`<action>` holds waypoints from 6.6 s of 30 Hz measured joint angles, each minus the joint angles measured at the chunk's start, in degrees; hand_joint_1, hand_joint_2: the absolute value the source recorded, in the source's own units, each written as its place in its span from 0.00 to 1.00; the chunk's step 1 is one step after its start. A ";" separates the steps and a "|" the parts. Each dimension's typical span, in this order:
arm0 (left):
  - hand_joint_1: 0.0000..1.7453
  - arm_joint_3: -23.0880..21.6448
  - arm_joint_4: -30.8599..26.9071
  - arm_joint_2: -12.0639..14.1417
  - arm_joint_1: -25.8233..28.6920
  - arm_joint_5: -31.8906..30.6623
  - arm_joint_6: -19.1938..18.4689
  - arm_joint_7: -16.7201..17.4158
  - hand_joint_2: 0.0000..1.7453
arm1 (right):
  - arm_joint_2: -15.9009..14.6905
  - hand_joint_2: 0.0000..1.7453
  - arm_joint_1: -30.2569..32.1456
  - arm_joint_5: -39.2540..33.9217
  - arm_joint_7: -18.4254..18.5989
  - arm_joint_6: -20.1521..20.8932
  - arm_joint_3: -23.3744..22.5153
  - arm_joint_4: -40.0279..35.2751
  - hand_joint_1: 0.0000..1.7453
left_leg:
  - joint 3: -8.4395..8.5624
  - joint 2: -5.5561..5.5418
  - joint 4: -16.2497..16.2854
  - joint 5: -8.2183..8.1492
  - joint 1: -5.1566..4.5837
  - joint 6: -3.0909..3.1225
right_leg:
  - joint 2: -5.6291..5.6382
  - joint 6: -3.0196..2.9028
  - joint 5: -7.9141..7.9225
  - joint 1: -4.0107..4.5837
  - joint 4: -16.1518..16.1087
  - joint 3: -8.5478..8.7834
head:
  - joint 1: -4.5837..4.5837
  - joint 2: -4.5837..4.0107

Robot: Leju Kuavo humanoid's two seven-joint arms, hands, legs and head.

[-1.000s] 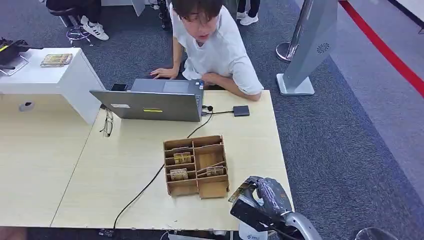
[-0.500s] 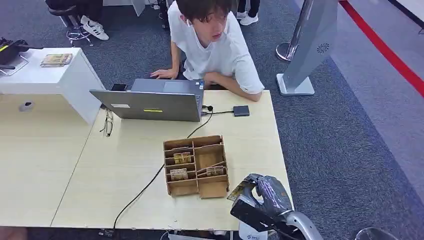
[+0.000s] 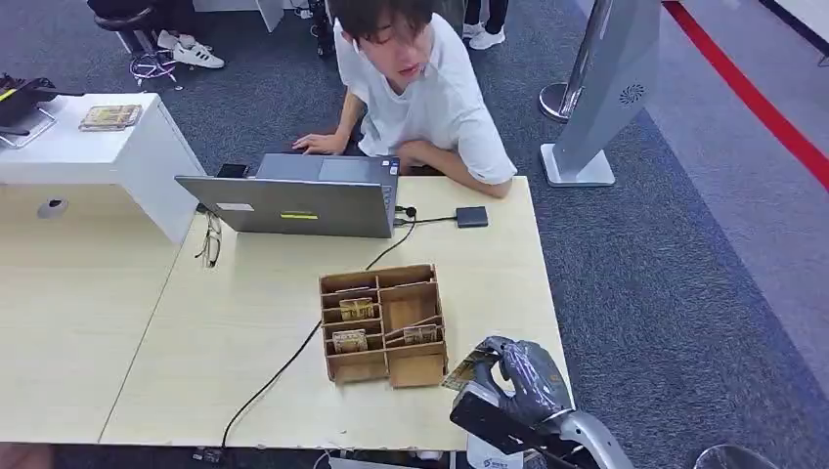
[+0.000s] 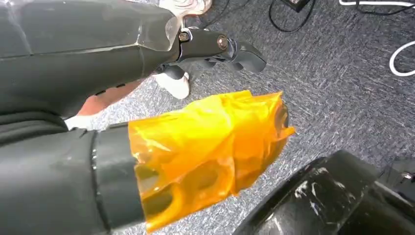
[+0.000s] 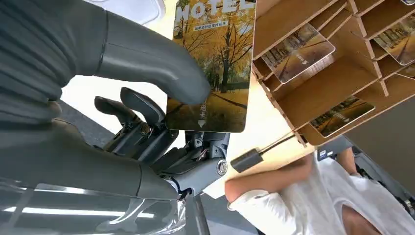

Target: Pass the card to the sensor for recognition and then transmit it.

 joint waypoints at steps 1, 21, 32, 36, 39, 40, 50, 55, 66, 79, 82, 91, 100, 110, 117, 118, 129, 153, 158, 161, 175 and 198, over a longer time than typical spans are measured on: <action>0.00 0.04 -0.07 0.00 0.05 0.00 0.00 0.00 0.00 | 0.02 1.00 0.00 0.04 -0.06 0.00 0.00 -0.11 1.00 | 0.00 0.00 0.00 0.00 0.00 0.00 | 0.00 0.00 0.00 0.00 0.00 0.00 | -0.02 0.00; 0.00 1.40 -0.63 -0.35 0.41 -0.94 -0.33 0.00 0.00 | 0.31 1.00 -0.02 0.90 -0.72 0.02 0.00 -1.49 1.00 | 0.00 0.00 0.00 0.00 0.00 0.00 | 0.00 0.00 0.00 0.00 0.00 0.00 | 0.00 0.00; 0.00 1.84 -0.66 -0.46 0.56 -1.09 -0.48 0.00 0.00 | 0.50 1.00 -0.05 0.92 -0.90 0.02 0.00 -1.81 1.00 | 0.00 0.00 0.00 0.00 0.00 0.00 | 0.00 0.00 0.00 0.00 0.00 0.00 | 0.00 0.00; 0.00 2.05 -0.72 -0.48 0.62 -1.33 -0.57 0.00 0.00 | 0.55 1.00 -0.08 0.94 -1.05 0.02 0.00 -1.97 1.00 | 0.00 0.00 0.00 0.00 0.00 0.00 | 0.00 0.00 0.00 0.00 0.00 0.00 | 0.00 0.00; 0.00 2.40 -0.96 -0.48 0.72 -1.55 -0.66 0.00 0.00 | 0.61 1.00 -0.10 0.98 -1.11 0.02 0.00 -1.99 1.00 | 0.00 0.00 0.00 0.00 0.00 0.00 | -0.01 0.00 0.00 0.00 0.00 0.01 | 0.00 0.00; 0.00 2.40 -0.96 -0.50 0.74 -1.60 -0.68 0.00 0.00 | 0.61 1.00 -0.10 1.01 -1.22 0.02 0.00 -2.08 1.00 | 0.00 0.00 0.00 0.00 0.00 0.00 | -0.01 0.00 0.00 0.00 0.00 0.00 | 0.00 0.00; 0.00 2.86 -1.03 -0.77 0.98 -2.08 -0.96 -0.02 0.00 | 0.81 1.00 -0.15 1.07 -1.49 0.07 0.00 -2.56 1.00 | 0.00 0.00 0.00 0.00 0.00 0.00 | -0.01 0.00 0.00 0.00 0.00 0.00 | 0.00 0.00; 0.00 3.30 -1.03 -0.92 1.06 -2.49 -1.11 -0.17 0.00 | 0.92 1.00 -0.20 1.09 -1.79 0.07 0.00 -2.91 1.00 | 0.00 0.00 0.00 0.00 0.00 0.00 | -0.01 0.00 0.00 0.00 0.00 0.01 | 0.00 0.00; 0.00 4.35 -1.33 -1.07 1.29 -3.32 -1.53 -0.17 0.00 | 1.03 1.00 -0.46 1.46 -2.25 0.15 -0.04 -3.47 1.00 | 0.00 0.00 0.00 0.00 0.00 0.00 | -0.01 0.00 0.00 0.00 0.00 0.01 | 0.00 0.00; 0.00 5.70 -1.53 -1.55 1.55 -4.46 -2.14 -0.44 0.00 | 1.49 1.00 -1.05 1.95 -2.73 0.46 -0.04 -3.72 1.00 | 0.00 0.00 0.00 0.00 0.00 0.00 | -0.01 0.00 0.00 0.00 0.00 0.01 | 0.00 0.00; 0.00 5.75 -1.55 -1.57 1.56 -4.48 -2.16 -0.44 0.00 | 1.55 1.00 -1.21 1.95 -2.75 0.46 -0.04 -3.76 1.00 | 0.00 0.00 0.00 0.00 0.00 0.00 | -0.01 0.00 0.00 0.00 0.00 0.01 | 0.00 0.00; 0.00 5.88 -1.57 -1.62 1.57 -4.55 -2.16 -0.46 0.00 | 1.70 1.00 -1.41 1.95 -2.75 0.46 -0.04 -3.87 1.00 | 0.00 0.00 0.00 0.00 0.00 0.00 | -0.01 0.00 0.00 0.00 0.00 0.01 | 0.00 0.00; 0.00 6.10 -1.57 -1.68 1.58 -4.61 -2.23 -0.48 0.00 | 1.73 1.00 -1.45 1.95 -2.75 0.48 -0.04 -3.87 1.00 | 0.00 0.00 0.00 0.00 0.00 0.00 | -0.01 0.00 0.00 0.00 0.00 0.01 | 0.00 0.00; 0.00 13.62 -4.72 -1.86 4.95 7.09 -15.50 -2.19 0.00 | 2.14 1.00 -4.51 0.46 -4.35 2.88 0.18 -3.00 1.00 | 0.00 0.01 0.00 0.00 0.00 0.00 | 0.01 0.00 0.00 0.00 0.01 0.01 | 0.00 0.00; 0.00 25.89 -9.77 -1.86 10.64 25.10 -33.78 0.72 0.00 | 2.71 1.00 -12.43 -4.61 -5.95 4.68 3.60 2.46 1.00 | 0.02 0.17 -0.01 0.01 0.03 0.00 | 0.13 -0.01 0.00 0.02 0.03 0.00 | 0.02 0.00; 0.00 27.48 -10.27 -1.84 11.36 27.07 -35.55 1.34 0.00 | 2.86 1.00 -13.76 -5.23 -6.03 4.68 4.18 3.48 1.00 | 0.02 0.16 -0.01 0.02 0.03 0.00 | 0.12 -0.01 0.01 0.02 0.03 0.01 | 0.00 0.00; 0.00 34.29 -11.54 0.18 14.20 35.94 -40.17 1.62 0.00 | 4.85 1.00 -21.48 -8.72 -6.27 3.41 7.69 11.08 1.00 | -0.01 0.09 -0.01 0.05 0.02 0.02 | 0.06 -0.01 0.01 0.02 0.04 0.01 | 0.00 0.00; 0.00 5.06 -3.83 5.96 4.27 30.01 -2.27 -3.29 0.00 | 9.31 1.00 -24.82 -7.41 -4.22 -6.34 8.59 14.73 0.93 | -0.19 -0.45 0.01 0.28 -0.12 0.16 | -0.50 0.10 0.10 -0.15 0.03 -0.03 | -0.07 0.00; 0.00 -7.37 0.42 1.05 -3.10 17.10 8.41 -0.92 0.00 | 9.66 1.00 -23.44 -5.07 -3.37 -5.09 6.25 12.35 0.10 | -0.30 -0.16 0.07 0.31 -0.10 0.19 | -0.17 0.23 0.34 -0.12 0.00 -0.10 | 0.04 0.00; 0.00 -10.78 1.99 0.72 -4.81 18.05 7.15 -0.90 0.00 | 9.97 1.00 -22.92 -4.46 -3.32 -5.03 5.03 11.52 0.00 | -0.29 0.00 0.13 0.30 -0.11 0.19 | 0.00 0.27 0.38 -0.14 -0.03 -0.24 | 0.04 0.00; 0.00 -13.46 4.35 0.20 -7.97 17.57 4.98 -2.08 0.00 | 10.56 0.00 -22.59 -3.10 -3.32 -4.09 2.51 10.10 0.00 | -0.35 -0.03 0.14 0.34 -0.03 0.14 | 0.00 0.25 0.38 -0.04 0.02 -0.27 | 0.00 0.00; 0.00 -12.33 5.25 -0.18 -7.90 12.22 3.74 -2.12 0.00 | 11.19 1.00 -17.61 -1.14 -6.34 -4.20 1.29 5.79 0.00 | -0.38 -0.03 0.14 0.33 -0.03 0.14 | 0.00 0.25 0.37 -0.04 0.01 -0.30 | 0.02 0.00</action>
